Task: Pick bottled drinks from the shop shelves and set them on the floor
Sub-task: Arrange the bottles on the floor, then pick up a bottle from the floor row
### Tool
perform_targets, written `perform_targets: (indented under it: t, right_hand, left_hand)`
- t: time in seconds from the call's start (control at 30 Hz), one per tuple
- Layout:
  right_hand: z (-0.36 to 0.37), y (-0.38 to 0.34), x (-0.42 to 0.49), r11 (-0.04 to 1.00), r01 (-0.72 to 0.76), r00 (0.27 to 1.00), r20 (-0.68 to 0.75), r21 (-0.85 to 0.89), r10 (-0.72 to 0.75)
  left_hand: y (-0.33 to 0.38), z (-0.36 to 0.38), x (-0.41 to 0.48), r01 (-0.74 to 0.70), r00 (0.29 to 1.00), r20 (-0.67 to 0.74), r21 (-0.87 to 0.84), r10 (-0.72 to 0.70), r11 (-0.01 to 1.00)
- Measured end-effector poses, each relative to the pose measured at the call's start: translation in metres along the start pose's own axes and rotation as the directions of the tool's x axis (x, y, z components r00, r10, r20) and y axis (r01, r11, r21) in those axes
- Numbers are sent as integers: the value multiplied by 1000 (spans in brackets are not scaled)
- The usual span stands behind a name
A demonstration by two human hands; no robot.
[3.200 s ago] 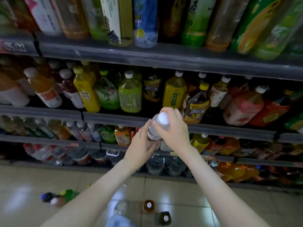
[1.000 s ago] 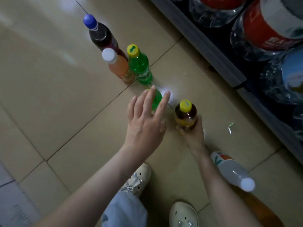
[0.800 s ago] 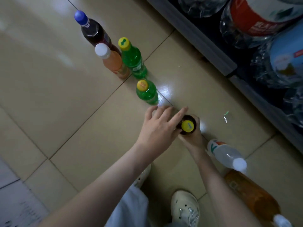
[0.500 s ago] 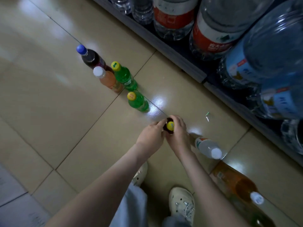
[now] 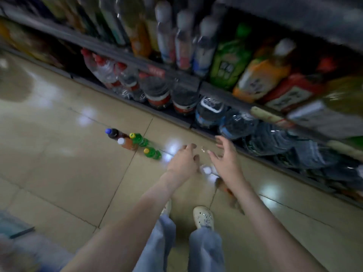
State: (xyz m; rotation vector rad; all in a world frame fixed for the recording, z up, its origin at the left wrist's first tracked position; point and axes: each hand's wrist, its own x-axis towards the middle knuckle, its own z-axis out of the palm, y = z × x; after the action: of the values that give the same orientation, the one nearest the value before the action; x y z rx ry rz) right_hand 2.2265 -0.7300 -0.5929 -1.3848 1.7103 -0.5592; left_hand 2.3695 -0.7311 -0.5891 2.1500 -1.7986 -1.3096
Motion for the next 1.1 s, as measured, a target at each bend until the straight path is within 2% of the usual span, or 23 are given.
perform_targets:
  t: [0.1,0.2,0.33,0.5,0.6,0.67,0.87,1.0,1.1]
  right_hand:
    - [-91,-55,-26,1000,13,993,-115,-14,-15]
    - [-168,-89,-55,998,64,980,-186,-17,-66]
    - [-253,-100,-105,992,123,953,-279,5,-117]
    - [-352,-91,-146,987,162,890,-429,-19,-155]
    - [-401,-88,-152,982,144,827,-530,-120,-186]
    - [-429,-88,-149,976,109,815,-546,-188,-196]
    - [-487,-101,-125,979,56,813,-560,-199,-160]
    - [-509,-117,-97,965,16,867,-477,-261,-143]
    - [-522,-130,-75,950,-54,883,-460,-307,-99]
  left_hand:
    - [90,-40,-33,-133,991,-20,26,134,991]
    - [174,-61,-69,-307,950,-36,63,309,950]
    - [267,-61,-124,-458,881,-55,153,470,876]
    - [353,-50,-176,-580,793,-94,184,601,794]
    - [388,-51,-187,-618,751,-114,225,650,753]
    - [405,-55,-189,-641,727,-115,241,677,729]
    - [431,-75,-188,-662,690,-125,291,713,691]
    - [435,-92,-181,-654,693,-103,327,713,683]
    - [438,-105,-174,-634,700,-80,387,710,669]
